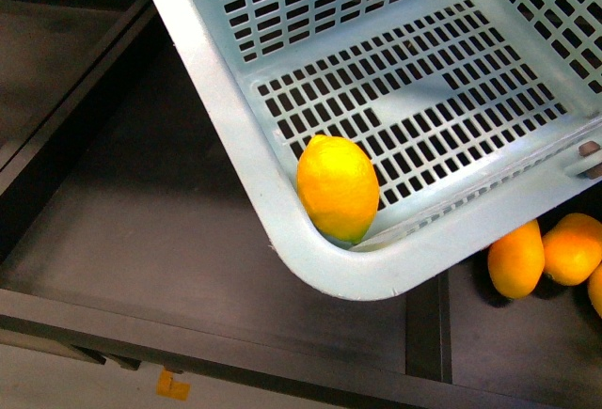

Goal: Pick lemon and mango into basket

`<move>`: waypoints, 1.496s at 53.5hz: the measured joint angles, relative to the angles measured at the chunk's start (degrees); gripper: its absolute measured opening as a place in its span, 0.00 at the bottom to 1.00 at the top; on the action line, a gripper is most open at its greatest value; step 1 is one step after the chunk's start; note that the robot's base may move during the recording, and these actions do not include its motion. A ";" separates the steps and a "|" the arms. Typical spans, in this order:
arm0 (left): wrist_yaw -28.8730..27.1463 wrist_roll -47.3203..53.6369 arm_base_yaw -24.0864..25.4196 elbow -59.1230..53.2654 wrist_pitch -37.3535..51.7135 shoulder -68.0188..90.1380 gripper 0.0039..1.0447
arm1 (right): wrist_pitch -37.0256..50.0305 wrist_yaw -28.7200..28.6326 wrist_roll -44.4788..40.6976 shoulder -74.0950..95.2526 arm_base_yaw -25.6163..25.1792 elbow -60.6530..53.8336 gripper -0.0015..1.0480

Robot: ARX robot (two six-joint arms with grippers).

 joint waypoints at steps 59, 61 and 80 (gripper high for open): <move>-0.04 0.00 0.00 0.00 0.00 0.00 0.04 | -14.32 -22.16 1.53 -68.48 -4.98 -16.55 0.57; 0.04 0.00 0.00 0.00 0.00 0.00 0.04 | -14.93 -21.22 2.21 -69.75 -2.43 -16.02 0.57; -0.09 0.02 0.00 0.00 0.00 0.00 0.04 | -12.22 -11.63 6.43 -66.60 16.46 -13.29 0.57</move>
